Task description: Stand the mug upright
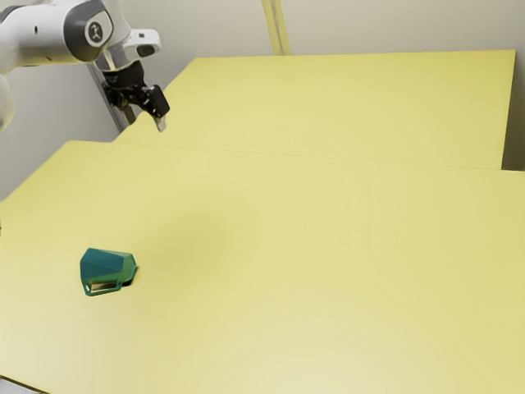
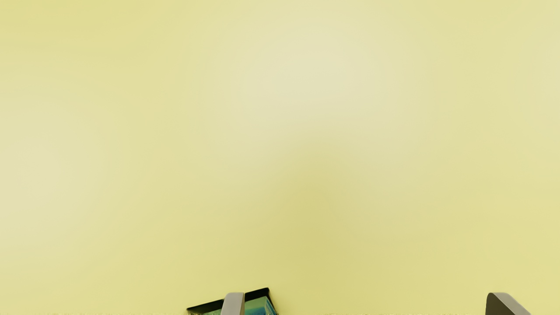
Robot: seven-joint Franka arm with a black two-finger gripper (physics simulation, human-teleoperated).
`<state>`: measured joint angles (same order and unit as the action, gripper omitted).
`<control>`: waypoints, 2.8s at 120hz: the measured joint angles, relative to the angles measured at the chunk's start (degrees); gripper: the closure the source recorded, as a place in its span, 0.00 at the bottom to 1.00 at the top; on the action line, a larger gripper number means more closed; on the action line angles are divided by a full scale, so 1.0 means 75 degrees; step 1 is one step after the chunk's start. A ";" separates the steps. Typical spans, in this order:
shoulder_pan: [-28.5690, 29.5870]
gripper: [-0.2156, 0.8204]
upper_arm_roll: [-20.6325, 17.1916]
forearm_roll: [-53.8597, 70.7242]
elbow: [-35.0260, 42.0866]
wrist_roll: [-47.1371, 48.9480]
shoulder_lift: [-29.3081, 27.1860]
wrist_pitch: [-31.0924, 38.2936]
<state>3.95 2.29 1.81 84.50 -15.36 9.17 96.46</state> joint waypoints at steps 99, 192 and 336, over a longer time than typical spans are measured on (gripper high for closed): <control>0.2658 0.21 0.0672 -0.4542 0.8092 -0.2230 -0.5274 0.3710; 0.4284 0.21 0.1276 -0.7345 0.8598 -1.0164 -0.2872 0.4476; 0.4301 0.44 0.1254 -0.9796 0.8282 -1.5478 -0.1137 0.3269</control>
<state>36.20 11.69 -71.67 146.62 -131.44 0.65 120.98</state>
